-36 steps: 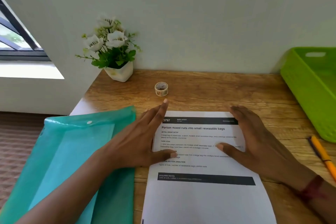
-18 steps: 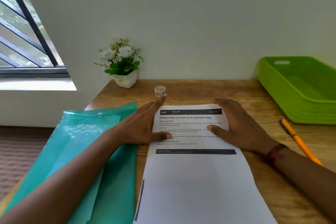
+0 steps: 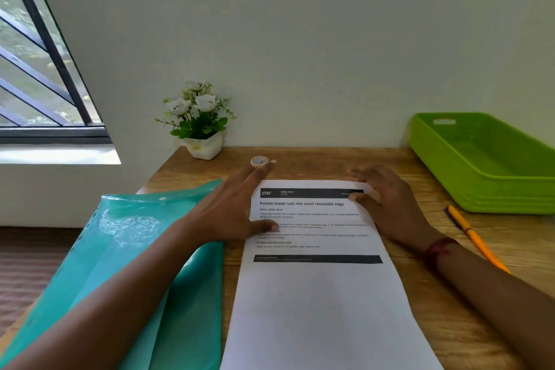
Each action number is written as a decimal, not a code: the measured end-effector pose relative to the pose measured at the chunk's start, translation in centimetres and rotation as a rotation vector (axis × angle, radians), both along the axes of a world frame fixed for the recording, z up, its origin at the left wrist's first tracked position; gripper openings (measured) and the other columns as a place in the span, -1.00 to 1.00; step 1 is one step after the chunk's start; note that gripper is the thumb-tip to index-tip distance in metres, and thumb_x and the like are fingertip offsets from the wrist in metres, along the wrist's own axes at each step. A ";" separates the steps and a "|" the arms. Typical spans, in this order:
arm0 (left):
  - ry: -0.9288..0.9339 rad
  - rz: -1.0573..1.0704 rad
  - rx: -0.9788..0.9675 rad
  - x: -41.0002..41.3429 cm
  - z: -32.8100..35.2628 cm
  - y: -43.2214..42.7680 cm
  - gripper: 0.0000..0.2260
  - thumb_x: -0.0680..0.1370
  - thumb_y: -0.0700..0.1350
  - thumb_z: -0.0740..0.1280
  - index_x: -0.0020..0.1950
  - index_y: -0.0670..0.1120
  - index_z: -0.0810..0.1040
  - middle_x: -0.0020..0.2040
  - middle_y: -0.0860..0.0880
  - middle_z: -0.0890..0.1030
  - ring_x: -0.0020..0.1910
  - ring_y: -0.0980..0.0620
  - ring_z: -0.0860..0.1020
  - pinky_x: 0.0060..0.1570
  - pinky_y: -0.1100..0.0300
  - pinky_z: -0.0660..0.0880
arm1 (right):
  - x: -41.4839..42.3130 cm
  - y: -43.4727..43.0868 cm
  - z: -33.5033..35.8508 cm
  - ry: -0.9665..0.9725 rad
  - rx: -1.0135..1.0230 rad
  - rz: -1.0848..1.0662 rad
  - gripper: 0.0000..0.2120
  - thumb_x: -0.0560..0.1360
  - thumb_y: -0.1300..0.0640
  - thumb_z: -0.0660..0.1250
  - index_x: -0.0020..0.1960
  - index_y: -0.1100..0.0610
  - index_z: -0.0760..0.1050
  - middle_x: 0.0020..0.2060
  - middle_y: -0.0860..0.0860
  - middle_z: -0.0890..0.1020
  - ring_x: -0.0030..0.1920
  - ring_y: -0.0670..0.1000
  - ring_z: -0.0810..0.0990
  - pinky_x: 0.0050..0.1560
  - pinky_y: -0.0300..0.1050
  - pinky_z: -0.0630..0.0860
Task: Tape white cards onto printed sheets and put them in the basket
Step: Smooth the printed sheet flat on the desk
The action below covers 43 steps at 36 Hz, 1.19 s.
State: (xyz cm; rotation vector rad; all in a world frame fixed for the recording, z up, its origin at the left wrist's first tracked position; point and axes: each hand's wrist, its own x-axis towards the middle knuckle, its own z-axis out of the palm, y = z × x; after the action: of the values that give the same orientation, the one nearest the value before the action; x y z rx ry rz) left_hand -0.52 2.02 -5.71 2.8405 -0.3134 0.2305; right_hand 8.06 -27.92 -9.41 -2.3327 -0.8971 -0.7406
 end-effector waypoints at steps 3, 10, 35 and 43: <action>-0.068 0.005 -0.054 0.3 -0.2 0.2 -0.15 0.44 0.23 0.43 0.57 0.21 -0.01 0.57 0.07 0.18 0.50 0.01 0.23 0.42 -0.04 0.25 | 0.1 0.0 0.1 -0.022 0.035 -0.005 -0.69 0.50 0.24 0.41 0.24 0.14 0.56 0.05 0.09 0.61 0.02 0.06 0.55 0.02 -0.12 0.50; -0.224 -0.031 -0.159 0.1 -0.3 0.1 -0.38 0.51 0.03 0.42 0.52 0.11 0.24 0.12 0.15 0.48 0.06 0.15 0.46 0.06 0.17 0.50 | -0.3 0.4 0.7 -0.006 0.106 0.033 -0.79 0.47 0.34 0.41 0.10 0.24 0.65 -0.17 0.08 0.56 -0.19 -0.01 0.49 -0.15 -0.48 0.33; -0.055 -0.153 0.078 -0.6 0.3 -0.3 -0.66 0.61 -0.08 0.31 0.39 0.07 0.48 0.23 0.08 0.62 -0.03 0.20 0.57 -0.17 0.59 0.37 | -3.3 -1.2 2.0 0.298 -0.331 0.179 -0.70 0.52 0.12 0.33 0.11 -0.23 0.37 -0.23 -0.44 0.54 -0.37 -0.10 0.51 -0.36 -0.18 0.36; -0.042 -0.249 0.245 -1.0 -0.5 -0.4 -0.52 0.61 0.12 0.24 0.52 0.06 0.32 0.48 0.11 0.37 0.36 0.12 0.46 0.19 0.41 0.25 | -4.4 -0.3 2.1 0.237 -0.559 0.101 -0.47 0.64 -0.01 0.10 0.57 -0.11 0.03 0.50 -0.14 0.25 0.35 -0.13 0.42 0.10 -0.25 0.42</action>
State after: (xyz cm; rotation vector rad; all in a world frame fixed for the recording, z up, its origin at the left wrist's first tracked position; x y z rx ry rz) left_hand -1.47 1.62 -6.20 2.9971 -0.7459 0.2124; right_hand 3.68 -28.17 -7.30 -2.7458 -1.2175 -0.1691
